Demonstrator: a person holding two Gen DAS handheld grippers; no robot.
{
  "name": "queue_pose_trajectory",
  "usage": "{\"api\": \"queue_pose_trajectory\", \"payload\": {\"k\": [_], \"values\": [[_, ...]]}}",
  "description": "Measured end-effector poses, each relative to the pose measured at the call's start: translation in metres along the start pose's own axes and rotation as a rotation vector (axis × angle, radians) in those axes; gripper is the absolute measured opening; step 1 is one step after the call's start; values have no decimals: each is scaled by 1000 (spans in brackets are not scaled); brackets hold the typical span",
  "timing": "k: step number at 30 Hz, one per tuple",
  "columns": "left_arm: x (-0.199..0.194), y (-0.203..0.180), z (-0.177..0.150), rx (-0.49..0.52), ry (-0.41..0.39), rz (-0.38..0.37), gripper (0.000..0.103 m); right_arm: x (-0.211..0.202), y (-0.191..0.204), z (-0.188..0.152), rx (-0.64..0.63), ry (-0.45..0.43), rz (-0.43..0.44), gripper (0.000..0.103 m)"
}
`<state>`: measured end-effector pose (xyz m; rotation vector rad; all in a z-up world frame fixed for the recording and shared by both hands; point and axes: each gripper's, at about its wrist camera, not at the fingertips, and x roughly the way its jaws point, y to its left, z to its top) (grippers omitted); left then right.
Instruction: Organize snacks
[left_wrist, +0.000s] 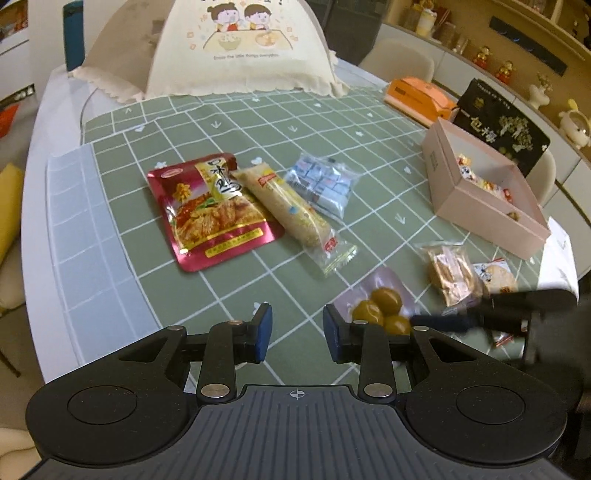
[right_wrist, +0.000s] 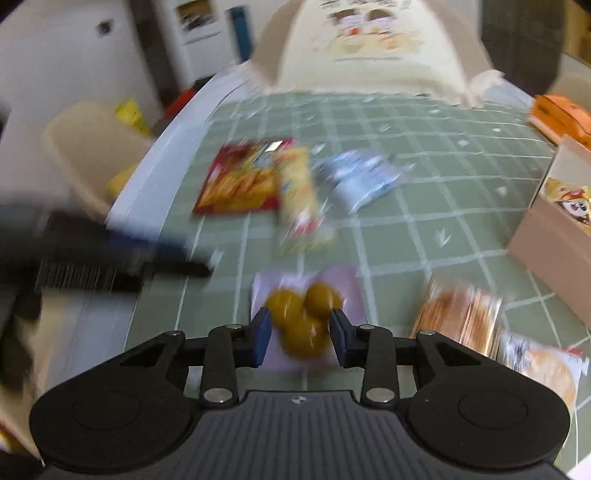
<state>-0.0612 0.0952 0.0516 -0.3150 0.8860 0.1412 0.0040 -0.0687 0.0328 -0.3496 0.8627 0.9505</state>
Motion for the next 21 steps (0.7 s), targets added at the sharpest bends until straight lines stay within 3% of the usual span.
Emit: {"api": "queue_pose_trajectory", "payload": {"k": [4,6,8,11,14,19,21], "values": [[2,8,8,-69,6,-33,34,-12,6,-25,-81,-8,-65,35],[8,13,21,-142,-5,-63,34,-21,3,-27,-44,-12,-93,42],[19,16,37,-211,-40,-66,34,-30,0,-28,0,-32,-129,55],[47,17,62,-286,-60,-20,34,-41,-2,-27,60,-62,-164,59],[78,11,78,-264,-20,59,36,-52,-7,-30,111,-66,-189,60],[91,-4,83,-149,-31,86,38,-68,-19,-45,152,-72,-225,67],[87,-11,76,-93,-24,62,37,-69,-23,-51,166,-60,-229,67]]}}
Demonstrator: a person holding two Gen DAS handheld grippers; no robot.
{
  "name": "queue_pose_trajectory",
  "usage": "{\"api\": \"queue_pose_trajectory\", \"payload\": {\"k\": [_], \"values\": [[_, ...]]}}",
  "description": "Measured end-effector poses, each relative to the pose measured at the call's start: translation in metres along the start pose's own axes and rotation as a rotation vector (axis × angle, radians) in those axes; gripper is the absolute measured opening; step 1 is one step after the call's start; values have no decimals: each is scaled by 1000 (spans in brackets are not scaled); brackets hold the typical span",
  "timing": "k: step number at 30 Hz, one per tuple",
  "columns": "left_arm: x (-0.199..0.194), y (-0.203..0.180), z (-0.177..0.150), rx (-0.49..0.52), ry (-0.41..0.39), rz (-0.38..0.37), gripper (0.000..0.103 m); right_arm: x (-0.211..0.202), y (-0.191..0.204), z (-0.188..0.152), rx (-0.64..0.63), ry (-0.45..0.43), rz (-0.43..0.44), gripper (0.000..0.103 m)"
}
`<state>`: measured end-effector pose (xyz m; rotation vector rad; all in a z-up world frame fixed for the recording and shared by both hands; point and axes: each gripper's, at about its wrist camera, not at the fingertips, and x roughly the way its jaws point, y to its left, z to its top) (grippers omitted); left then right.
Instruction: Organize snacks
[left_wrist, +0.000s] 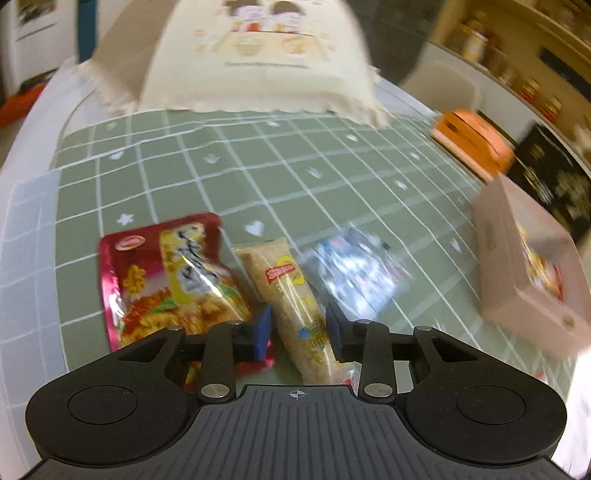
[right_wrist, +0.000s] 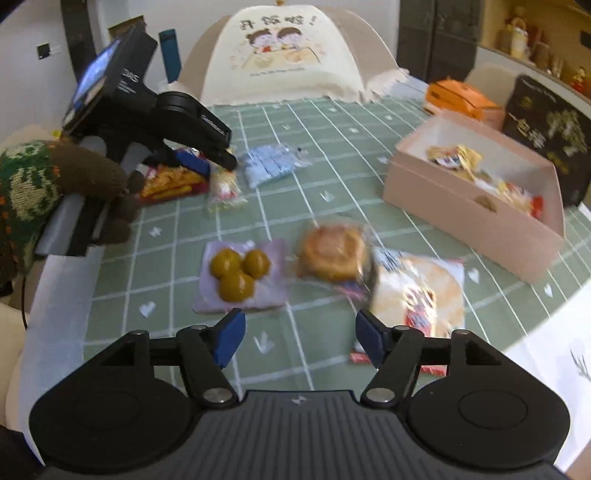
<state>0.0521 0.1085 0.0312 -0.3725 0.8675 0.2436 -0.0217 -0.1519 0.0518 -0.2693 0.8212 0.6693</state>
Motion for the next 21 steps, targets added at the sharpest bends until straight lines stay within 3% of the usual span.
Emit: {"api": "queue_pose_trajectory", "payload": {"k": [3,7,13,16,21], "values": [[-14,-5,-20,89,18,-65,34,2,-4,-7,18,17,9,67],[-42,-6,-51,175,52,-64,28,8,9,-5,-5,9,57,67],[-70,1,-80,137,75,-36,28,36,27,9,-25,4,118,69],[-71,1,-81,123,78,-31,28,52,38,13,-82,17,78,72],[-64,-5,-82,127,88,-17,34,43,29,6,-168,18,11,76]]}}
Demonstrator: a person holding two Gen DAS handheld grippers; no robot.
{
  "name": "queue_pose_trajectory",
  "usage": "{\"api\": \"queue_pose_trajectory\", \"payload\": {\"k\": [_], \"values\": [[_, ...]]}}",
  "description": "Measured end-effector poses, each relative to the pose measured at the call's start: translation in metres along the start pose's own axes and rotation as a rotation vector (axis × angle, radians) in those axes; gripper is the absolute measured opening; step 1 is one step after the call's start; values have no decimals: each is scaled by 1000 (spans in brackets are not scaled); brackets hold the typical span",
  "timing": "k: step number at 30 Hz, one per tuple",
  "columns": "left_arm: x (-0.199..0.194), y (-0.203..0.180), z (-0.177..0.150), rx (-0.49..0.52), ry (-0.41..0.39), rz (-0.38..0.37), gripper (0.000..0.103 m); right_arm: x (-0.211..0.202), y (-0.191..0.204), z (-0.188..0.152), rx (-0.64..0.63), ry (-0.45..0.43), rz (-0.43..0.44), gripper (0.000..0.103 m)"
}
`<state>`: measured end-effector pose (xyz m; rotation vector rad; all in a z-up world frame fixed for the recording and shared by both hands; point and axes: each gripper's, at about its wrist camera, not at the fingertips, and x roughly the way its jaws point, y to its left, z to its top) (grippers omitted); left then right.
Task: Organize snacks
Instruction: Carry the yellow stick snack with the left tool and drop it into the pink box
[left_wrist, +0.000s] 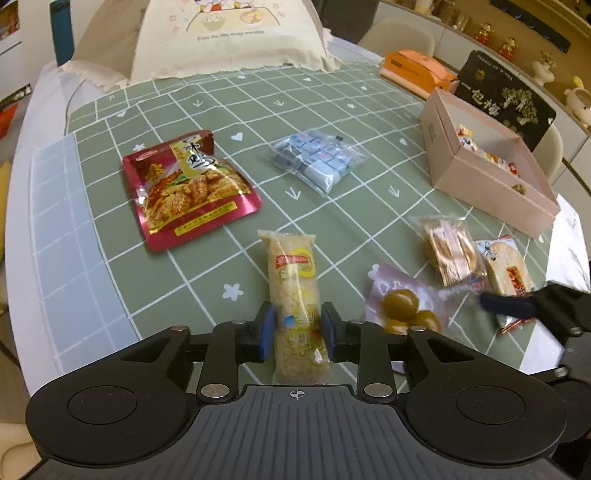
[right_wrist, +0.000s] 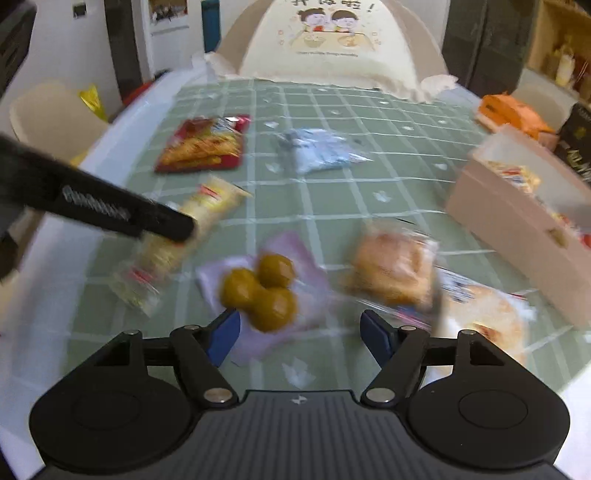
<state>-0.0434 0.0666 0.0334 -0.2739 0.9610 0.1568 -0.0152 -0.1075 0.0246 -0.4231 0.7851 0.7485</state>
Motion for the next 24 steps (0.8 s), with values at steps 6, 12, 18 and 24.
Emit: {"api": "queue_pose_trajectory", "payload": {"k": [6,12,18,24], "values": [[5,3,-2,-16,6,-13,36,-12,-19,-14,67,15,-33,80],[-7,20,-14,-42,4,42,35,-10,1,-1,135,-10,85,80],[-15,31,-23,-85,-18,43,36,17,14,16,173,-23,54,81],[-14,29,-23,-98,-28,25,35,13,20,17,45,1,35,71]]}}
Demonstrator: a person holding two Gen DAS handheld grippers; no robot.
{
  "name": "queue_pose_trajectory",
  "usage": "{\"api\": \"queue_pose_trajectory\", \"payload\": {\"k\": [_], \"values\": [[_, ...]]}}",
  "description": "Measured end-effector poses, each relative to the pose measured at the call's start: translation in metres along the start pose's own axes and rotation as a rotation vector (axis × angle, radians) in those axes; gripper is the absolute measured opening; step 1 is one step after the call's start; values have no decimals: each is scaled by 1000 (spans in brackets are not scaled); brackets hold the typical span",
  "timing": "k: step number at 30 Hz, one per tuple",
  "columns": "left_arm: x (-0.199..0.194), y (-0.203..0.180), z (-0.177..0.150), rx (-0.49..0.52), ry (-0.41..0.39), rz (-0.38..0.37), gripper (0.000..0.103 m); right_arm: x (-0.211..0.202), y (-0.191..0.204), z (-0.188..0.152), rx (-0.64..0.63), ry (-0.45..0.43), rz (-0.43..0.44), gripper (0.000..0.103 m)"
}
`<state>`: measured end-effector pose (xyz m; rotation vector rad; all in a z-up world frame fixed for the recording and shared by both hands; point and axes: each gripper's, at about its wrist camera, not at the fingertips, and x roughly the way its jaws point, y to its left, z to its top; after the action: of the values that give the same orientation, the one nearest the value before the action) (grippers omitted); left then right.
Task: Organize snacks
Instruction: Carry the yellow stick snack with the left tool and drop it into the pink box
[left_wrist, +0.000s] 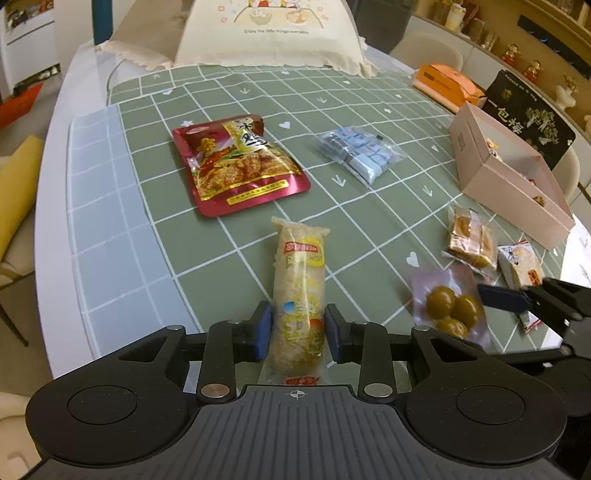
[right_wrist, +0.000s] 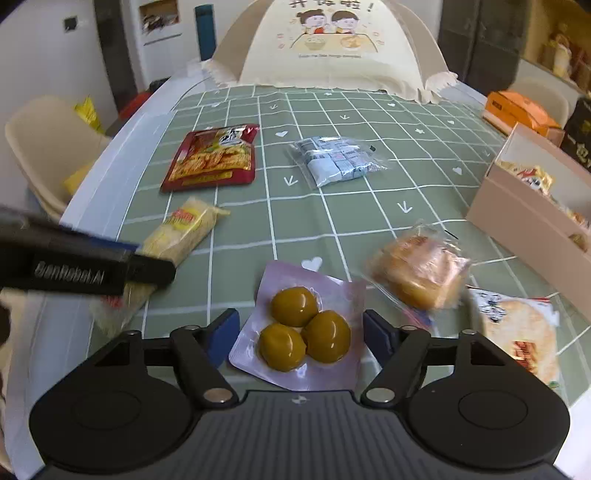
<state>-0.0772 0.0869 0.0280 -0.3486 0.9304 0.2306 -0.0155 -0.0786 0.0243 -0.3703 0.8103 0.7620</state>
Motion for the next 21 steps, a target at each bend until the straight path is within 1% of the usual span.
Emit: {"api": "queue_pose_trajectory", "payload": {"k": [5,7,10,13,17,21], "values": [[5,-10,2,7,16,-79,35,-19,-12,-11,-2,27,2,70],[8,-18,2,20,18,-104,35,-27,-16,-16,-3,43,-13,70],[12,-32,3,63,11,-94,35,-37,-24,-22,-1,55,-45,70],[22,-41,15,101,20,-90,35,-40,-33,-26,14,72,-66,70],[31,-40,28,81,35,-127,35,-35,-37,-25,32,104,-71,70],[29,-32,23,50,43,-187,35,-44,-36,-21,30,68,-73,70]]}}
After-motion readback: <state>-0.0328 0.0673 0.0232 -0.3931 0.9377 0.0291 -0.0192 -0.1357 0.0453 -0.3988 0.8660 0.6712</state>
